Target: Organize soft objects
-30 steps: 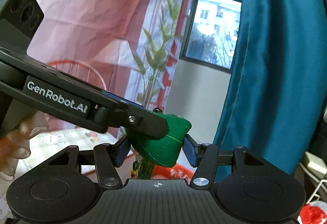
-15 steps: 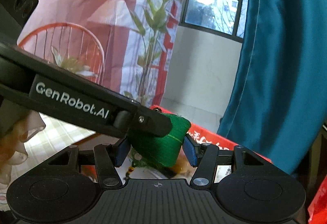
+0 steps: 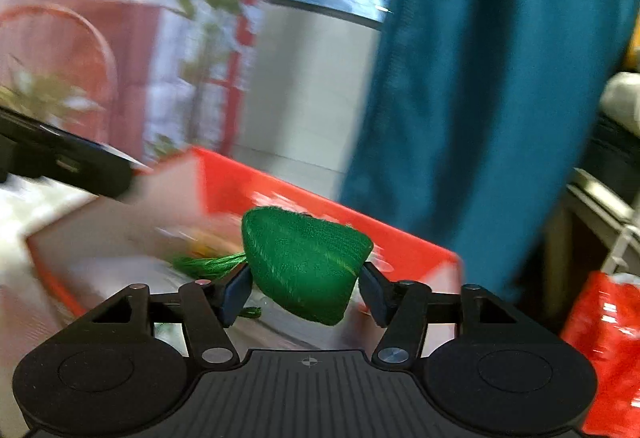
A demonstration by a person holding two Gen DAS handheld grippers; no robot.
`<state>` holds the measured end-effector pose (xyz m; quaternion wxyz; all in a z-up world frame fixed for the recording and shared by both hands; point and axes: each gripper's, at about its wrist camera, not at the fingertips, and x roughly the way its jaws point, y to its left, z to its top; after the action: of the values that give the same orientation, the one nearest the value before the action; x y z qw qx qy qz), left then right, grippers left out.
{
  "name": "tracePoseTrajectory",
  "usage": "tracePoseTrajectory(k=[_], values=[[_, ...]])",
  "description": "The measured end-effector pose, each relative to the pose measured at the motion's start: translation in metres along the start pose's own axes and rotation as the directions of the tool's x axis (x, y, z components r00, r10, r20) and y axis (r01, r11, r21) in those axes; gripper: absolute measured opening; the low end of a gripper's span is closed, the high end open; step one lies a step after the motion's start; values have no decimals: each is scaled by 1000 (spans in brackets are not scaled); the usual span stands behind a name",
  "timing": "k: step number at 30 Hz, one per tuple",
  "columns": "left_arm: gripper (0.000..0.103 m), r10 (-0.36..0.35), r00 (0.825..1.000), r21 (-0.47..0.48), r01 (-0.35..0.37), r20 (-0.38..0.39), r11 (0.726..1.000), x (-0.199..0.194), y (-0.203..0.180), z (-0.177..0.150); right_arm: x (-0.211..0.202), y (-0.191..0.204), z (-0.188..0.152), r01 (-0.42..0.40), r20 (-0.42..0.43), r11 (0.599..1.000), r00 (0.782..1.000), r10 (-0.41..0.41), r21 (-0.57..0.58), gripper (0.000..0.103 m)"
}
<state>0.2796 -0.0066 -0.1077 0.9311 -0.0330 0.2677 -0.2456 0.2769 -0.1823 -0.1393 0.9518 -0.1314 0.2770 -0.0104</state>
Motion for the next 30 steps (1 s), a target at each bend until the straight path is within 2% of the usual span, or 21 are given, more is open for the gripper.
tracePoseTrajectory(k=[3, 10, 20, 26, 30], values=[[47, 10, 1000, 1, -10, -9, 1000, -3, 1, -6, -3, -11, -13, 31, -7, 999, 999, -31, 6, 57], [47, 45, 998, -6, -45, -44, 999, -24, 4, -25, -34, -23, -24, -4, 27, 997, 1000, 2, 82, 57], [50, 84, 991, -6, -85, -103, 996, -76, 2, -71, -106, 9, -52, -150, 95, 986, 985, 143, 78, 57], [52, 148, 978, -22, -153, -146, 988, -97, 3, -111, -132, 35, -85, -212, 61, 975, 976, 208, 69, 56], [52, 176, 962, -74, -195, -211, 978, -102, 5, -139, -134, 52, -112, -244, -7, 967, 969, 245, 70, 56]])
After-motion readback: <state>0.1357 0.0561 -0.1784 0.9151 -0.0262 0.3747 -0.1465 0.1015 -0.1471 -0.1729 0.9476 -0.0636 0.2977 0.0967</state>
